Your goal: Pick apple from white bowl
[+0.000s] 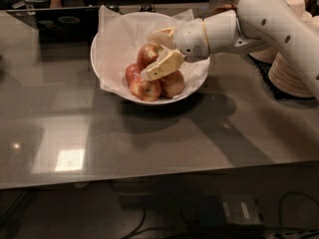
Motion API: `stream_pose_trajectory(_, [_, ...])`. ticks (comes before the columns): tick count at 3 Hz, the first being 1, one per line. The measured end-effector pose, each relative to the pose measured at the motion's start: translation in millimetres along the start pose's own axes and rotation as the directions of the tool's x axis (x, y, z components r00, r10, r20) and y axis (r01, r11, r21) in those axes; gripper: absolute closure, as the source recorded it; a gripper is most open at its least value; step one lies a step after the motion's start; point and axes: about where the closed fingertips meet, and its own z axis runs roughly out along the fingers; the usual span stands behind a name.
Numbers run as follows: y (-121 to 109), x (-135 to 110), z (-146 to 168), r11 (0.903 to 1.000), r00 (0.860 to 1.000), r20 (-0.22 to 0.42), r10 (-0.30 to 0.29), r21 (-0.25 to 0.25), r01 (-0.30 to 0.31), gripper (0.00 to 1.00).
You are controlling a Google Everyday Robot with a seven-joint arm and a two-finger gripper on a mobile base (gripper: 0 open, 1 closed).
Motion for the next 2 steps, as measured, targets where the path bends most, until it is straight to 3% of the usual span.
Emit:
stream_pose_trajectory(1, [-3.3, 4.6, 4.7, 0.9999, 1.000, 0.001, 0.013, -0.009, -0.013, 0.35])
stream_pose_trajectory(2, [-6.9, 7.5, 7.9, 0.9996, 1.000, 0.005, 0.025, -0.015, -0.025, 0.59])
